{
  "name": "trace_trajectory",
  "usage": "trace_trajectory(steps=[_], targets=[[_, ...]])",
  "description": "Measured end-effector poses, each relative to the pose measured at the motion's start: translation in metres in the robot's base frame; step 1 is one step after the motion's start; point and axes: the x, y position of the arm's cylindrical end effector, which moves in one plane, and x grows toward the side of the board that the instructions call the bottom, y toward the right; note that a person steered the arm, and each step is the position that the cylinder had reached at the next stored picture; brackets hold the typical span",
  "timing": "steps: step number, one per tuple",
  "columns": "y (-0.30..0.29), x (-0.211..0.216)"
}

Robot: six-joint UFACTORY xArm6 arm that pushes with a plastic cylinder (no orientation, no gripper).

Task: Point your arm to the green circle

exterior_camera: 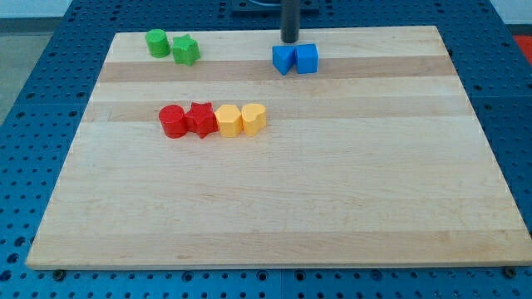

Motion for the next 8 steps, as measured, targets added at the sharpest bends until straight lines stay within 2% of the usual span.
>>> trace_trajectory(steps=[2, 4, 6, 7, 8], targets=[[-0.031, 0.011], [-0.075, 0.056], [-0.165, 0.107], [-0.227, 0.106], [-0.268, 0.079]])
